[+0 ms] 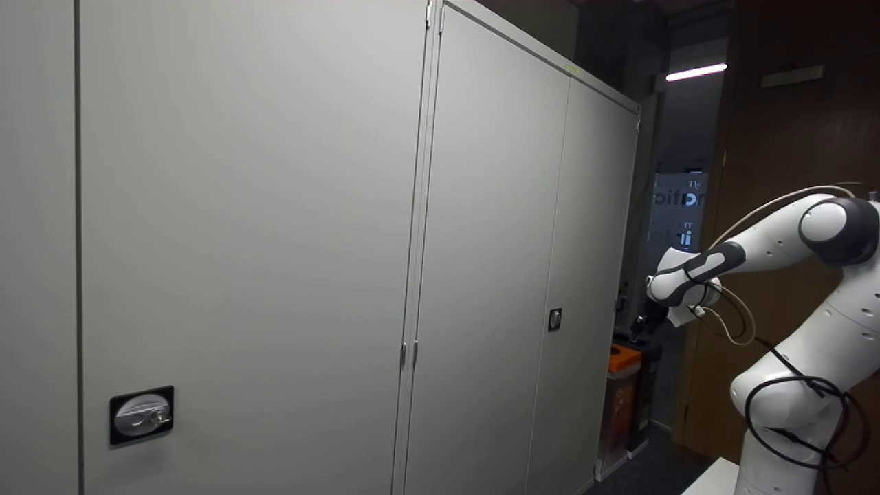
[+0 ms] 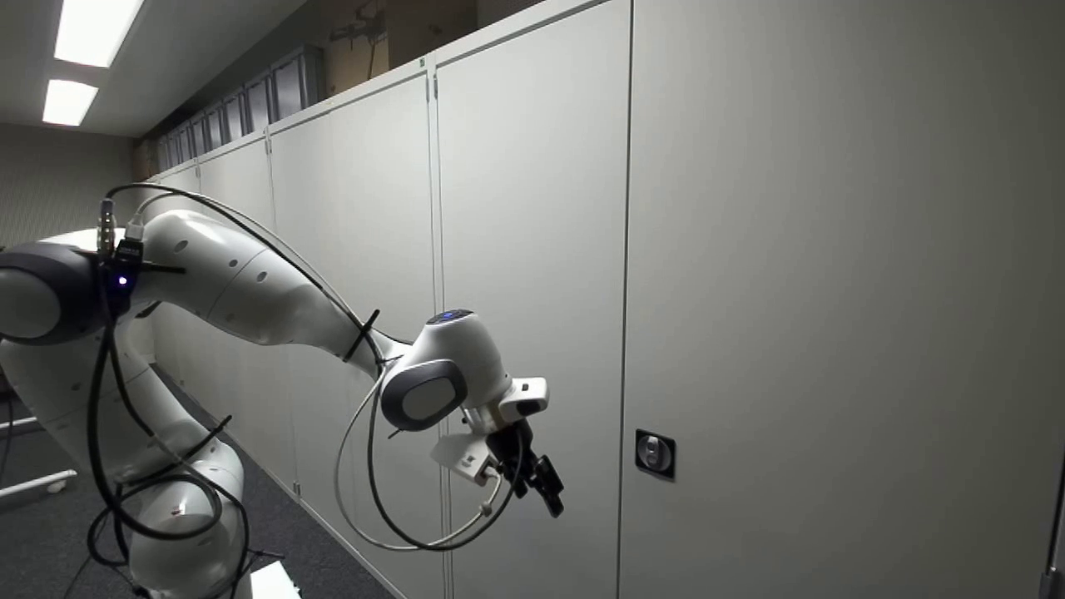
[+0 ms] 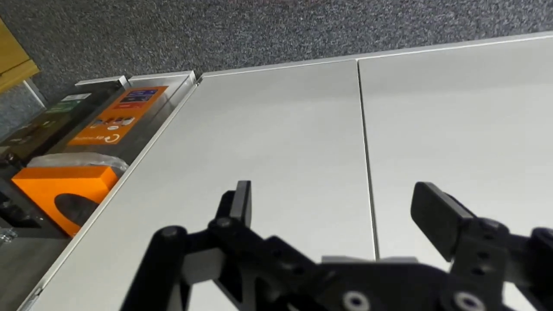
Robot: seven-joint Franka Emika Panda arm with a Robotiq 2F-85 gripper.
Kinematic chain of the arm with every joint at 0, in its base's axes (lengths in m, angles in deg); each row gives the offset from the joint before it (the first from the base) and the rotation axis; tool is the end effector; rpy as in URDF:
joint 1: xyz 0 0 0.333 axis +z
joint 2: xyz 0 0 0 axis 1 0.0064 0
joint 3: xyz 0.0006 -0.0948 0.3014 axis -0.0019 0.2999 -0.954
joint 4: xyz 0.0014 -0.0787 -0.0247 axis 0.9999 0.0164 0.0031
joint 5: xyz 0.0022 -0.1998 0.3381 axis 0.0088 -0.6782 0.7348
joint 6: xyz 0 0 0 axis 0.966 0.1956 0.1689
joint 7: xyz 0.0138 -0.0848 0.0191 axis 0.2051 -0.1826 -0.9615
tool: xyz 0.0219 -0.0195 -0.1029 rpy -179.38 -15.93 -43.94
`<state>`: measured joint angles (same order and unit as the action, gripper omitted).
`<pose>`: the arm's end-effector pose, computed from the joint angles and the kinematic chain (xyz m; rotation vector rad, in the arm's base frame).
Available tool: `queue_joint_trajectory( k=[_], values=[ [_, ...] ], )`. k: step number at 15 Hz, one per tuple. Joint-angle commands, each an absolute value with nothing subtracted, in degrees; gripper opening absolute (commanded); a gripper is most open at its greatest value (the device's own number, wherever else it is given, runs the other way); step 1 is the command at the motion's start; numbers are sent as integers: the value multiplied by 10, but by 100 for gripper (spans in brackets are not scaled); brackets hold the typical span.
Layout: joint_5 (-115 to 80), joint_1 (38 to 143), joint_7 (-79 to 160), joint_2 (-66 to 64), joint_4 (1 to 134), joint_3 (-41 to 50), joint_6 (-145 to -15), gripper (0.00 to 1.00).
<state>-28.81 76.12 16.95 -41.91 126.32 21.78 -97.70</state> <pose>0.3552 -0.2370 0.4177 2.8900 -0.1110 0.5470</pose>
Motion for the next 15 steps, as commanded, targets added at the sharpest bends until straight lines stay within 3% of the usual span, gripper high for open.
queue_joint_trajectory(
  k=[1, 15],
  values=[
    [-246, 771, 132, -416, 1277, 238, -1041, 100],
    [-169, 857, 28, -414, 1286, 357, -1170, 100]
  ],
)
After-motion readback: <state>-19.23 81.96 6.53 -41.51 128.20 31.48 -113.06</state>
